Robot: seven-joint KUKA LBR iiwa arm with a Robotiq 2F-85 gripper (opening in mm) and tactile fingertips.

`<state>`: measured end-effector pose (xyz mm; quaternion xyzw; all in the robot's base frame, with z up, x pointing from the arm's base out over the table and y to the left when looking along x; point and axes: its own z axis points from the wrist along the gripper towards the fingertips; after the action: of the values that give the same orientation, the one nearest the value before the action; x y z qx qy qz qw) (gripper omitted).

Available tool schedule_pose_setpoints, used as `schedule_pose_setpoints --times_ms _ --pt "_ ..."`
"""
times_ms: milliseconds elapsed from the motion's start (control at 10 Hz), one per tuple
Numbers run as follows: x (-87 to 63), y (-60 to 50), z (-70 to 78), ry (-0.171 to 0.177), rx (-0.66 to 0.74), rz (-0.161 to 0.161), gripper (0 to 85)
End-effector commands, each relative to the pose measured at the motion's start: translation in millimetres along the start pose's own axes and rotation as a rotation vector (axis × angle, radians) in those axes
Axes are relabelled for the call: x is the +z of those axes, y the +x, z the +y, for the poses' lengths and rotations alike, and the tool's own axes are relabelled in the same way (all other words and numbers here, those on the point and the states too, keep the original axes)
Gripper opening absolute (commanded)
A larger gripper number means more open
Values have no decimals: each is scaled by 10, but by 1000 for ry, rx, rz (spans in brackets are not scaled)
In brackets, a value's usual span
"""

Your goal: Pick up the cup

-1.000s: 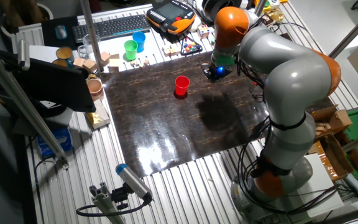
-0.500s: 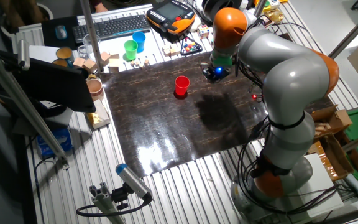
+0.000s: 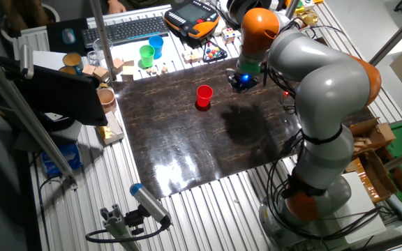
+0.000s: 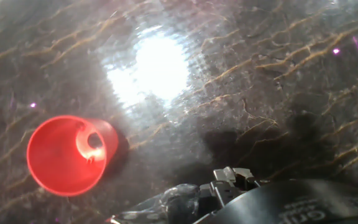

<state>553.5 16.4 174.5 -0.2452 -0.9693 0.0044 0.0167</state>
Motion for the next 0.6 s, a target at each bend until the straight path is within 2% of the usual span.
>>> schedule_pose_setpoints --times_ms 0,200,300,500 --pt "23 -6 9 -5 59 7 7" --pt "96 -37 31 -17 158 30 7" --pt "132 -50 40 -46 212 44 7" --pt "186 -76 67 -69 286 58 7"
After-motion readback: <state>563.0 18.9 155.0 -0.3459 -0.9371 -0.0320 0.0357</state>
